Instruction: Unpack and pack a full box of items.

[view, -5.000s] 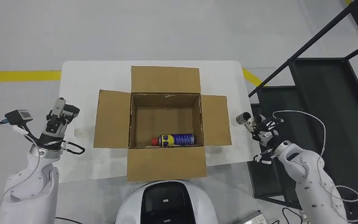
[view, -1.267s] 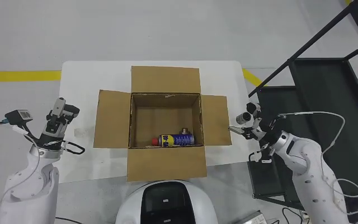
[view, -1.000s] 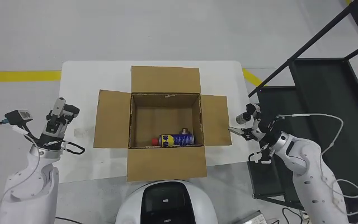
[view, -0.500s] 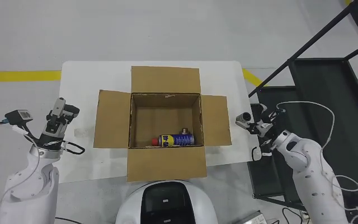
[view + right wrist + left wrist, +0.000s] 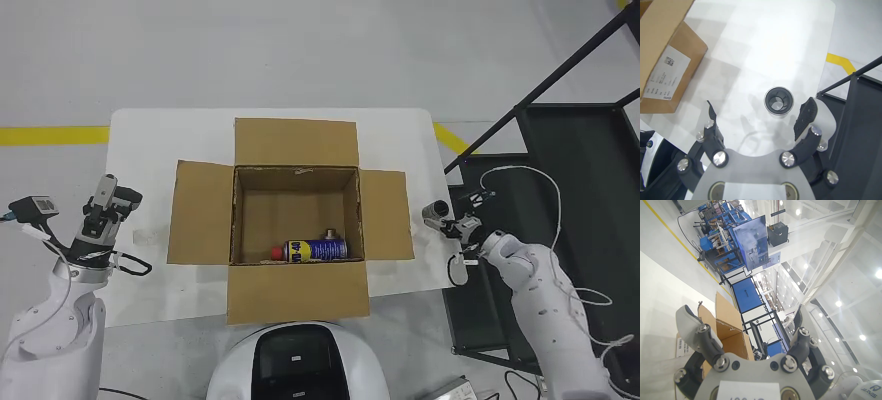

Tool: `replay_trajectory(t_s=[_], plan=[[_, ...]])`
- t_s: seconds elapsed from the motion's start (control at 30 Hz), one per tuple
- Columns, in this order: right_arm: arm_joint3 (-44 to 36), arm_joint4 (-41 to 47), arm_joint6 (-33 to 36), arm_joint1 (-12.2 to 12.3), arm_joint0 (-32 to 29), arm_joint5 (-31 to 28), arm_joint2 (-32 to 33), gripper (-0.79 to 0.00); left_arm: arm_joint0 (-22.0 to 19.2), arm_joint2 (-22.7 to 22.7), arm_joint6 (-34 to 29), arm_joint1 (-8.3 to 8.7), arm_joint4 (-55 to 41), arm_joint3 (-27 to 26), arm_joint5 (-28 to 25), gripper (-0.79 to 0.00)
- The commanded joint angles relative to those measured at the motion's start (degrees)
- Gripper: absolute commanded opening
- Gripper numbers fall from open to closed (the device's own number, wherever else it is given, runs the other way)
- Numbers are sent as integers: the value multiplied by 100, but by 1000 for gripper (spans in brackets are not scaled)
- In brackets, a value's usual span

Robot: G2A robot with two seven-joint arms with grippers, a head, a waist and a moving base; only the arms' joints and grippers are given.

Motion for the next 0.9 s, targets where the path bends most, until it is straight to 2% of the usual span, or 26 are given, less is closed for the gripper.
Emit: replay_trajectory(t_s=[0.0, 0.27, 0.77, 0.8, 0.87], plan=[[203, -56, -46, -6, 135, 80, -60, 0, 0, 0, 0, 0, 0, 0, 0, 0], [1076, -346, -213, -43, 754, 351, -377, 0, 0, 0, 0, 0, 0, 0, 0, 0], [2356, -561, -559, -170, 1738, 506, -961, 0, 0, 0, 0, 0, 0, 0, 0, 0], [2410, -575, -566, -176, 1778, 484, -992, -40, 0, 0, 0, 0, 0, 0, 0, 0], [2509, -599, -572, -185, 1844, 461, -1046, -376, 0, 0, 0, 0, 0, 0, 0, 0]])
